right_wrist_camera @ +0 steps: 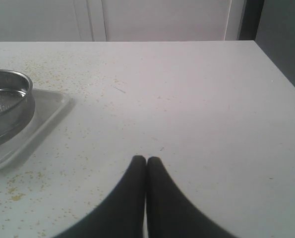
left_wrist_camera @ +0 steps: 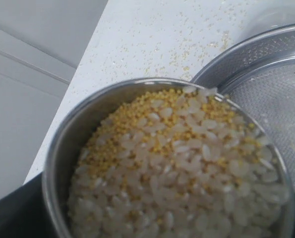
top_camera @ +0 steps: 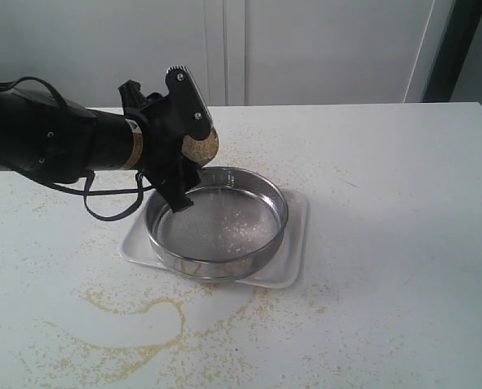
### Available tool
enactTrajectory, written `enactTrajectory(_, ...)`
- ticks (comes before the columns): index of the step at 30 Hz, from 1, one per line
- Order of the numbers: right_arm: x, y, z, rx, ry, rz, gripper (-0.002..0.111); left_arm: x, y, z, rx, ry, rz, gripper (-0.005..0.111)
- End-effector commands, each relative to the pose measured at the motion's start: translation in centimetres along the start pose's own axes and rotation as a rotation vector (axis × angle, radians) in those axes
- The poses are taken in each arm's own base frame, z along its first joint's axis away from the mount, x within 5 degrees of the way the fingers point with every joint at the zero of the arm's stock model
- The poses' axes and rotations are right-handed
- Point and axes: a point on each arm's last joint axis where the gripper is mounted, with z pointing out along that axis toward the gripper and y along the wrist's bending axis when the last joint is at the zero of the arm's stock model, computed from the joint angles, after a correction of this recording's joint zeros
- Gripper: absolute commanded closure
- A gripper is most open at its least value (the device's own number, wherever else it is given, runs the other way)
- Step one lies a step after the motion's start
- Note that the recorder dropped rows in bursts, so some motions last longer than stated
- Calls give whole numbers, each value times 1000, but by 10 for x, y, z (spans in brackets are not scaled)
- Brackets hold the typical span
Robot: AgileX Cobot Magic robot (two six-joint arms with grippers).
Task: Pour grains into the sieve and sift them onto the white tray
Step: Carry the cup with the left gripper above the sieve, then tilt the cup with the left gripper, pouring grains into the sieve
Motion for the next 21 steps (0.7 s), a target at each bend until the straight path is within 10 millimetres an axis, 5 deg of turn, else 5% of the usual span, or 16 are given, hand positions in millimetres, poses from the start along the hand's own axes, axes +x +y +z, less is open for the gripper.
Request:
enactTrajectory(1, 1, 0, 0, -2, -7, -5, 108, -7, 3, -4, -20, -15, 8, 107)
enactTrajectory(21, 1, 0, 0, -2, -7, -5, 108, -5, 5, -4, -38, 4, 174, 107)
